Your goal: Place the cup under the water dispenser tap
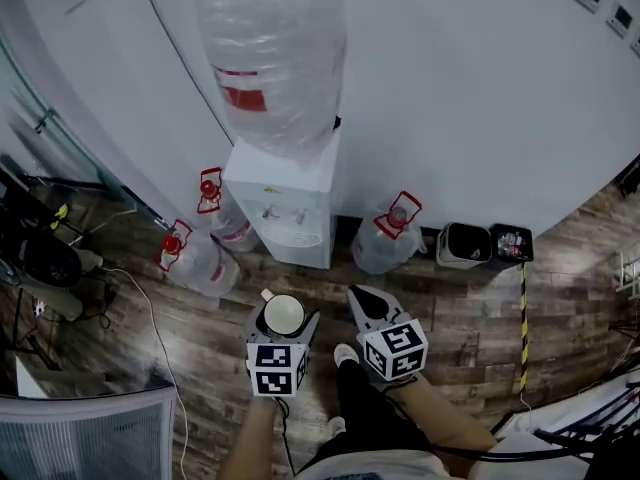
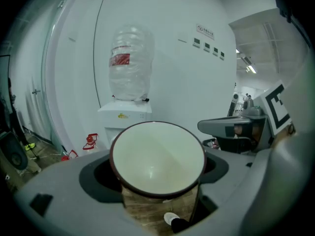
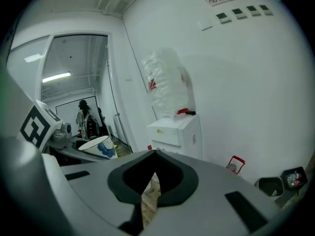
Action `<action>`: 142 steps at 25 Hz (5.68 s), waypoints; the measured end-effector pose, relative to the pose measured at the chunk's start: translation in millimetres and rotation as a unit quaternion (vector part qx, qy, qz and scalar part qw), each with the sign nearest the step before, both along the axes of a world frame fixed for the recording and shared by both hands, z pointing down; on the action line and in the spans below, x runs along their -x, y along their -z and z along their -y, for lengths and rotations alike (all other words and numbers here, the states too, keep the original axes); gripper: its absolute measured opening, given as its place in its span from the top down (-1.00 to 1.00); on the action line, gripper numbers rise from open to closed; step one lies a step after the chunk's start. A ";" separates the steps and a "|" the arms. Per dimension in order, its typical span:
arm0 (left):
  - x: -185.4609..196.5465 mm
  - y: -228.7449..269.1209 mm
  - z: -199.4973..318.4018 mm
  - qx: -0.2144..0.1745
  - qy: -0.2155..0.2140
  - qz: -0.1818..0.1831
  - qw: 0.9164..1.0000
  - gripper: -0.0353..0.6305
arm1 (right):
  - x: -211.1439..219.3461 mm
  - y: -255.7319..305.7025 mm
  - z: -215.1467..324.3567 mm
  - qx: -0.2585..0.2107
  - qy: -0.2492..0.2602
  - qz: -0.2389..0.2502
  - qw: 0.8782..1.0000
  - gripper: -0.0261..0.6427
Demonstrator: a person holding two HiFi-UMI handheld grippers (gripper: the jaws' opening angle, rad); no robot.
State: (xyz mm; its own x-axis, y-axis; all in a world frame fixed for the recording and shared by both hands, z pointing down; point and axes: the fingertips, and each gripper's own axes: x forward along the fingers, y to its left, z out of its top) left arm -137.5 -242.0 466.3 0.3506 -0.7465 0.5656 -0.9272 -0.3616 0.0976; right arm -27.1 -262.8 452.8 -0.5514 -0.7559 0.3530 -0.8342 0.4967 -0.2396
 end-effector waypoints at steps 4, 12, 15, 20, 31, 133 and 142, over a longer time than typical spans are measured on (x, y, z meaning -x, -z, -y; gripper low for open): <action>3.5 -41.0 46.5 0.014 0.009 0.002 1.000 -0.45 | 3.0 -39.6 47.8 0.012 -0.001 -0.009 1.000 0.86; 11.1 -127.9 120.6 0.016 0.021 0.015 1.000 -0.46 | 17.2 -126.8 115.1 0.023 0.006 -0.008 1.000 0.86; 12.2 -160.0 139.5 0.023 0.023 0.018 0.999 -0.46 | 17.8 -160.9 132.4 0.027 0.003 -0.013 1.000 0.86; 14.6 -209.8 170.5 0.025 0.023 0.031 0.999 -0.46 | 17.5 -213.3 155.2 0.043 -0.001 -0.013 0.999 0.86; 21.9 -283.6 231.6 0.027 0.050 0.034 0.998 -0.46 | 29.8 -276.9 202.8 0.032 0.021 -0.023 0.999 0.86; 15.6 58.9 -130.4 -0.067 0.006 -0.025 0.997 0.07 | 49.3 64.5 -152.2 -0.037 0.010 -0.015 0.999 0.86; -6.2 119.6 -210.7 -0.094 0.024 0.000 0.995 0.42 | 18.6 125.5 -227.8 -0.050 0.010 -0.015 0.999 0.86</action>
State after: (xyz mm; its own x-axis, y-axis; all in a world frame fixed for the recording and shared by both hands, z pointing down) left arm -131.3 -31.3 346.7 0.3120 -0.8549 0.4144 -0.9438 -0.3290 0.0320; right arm -45.7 -35.0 327.3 -0.5570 -0.7769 0.2935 -0.8300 0.5333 -0.1634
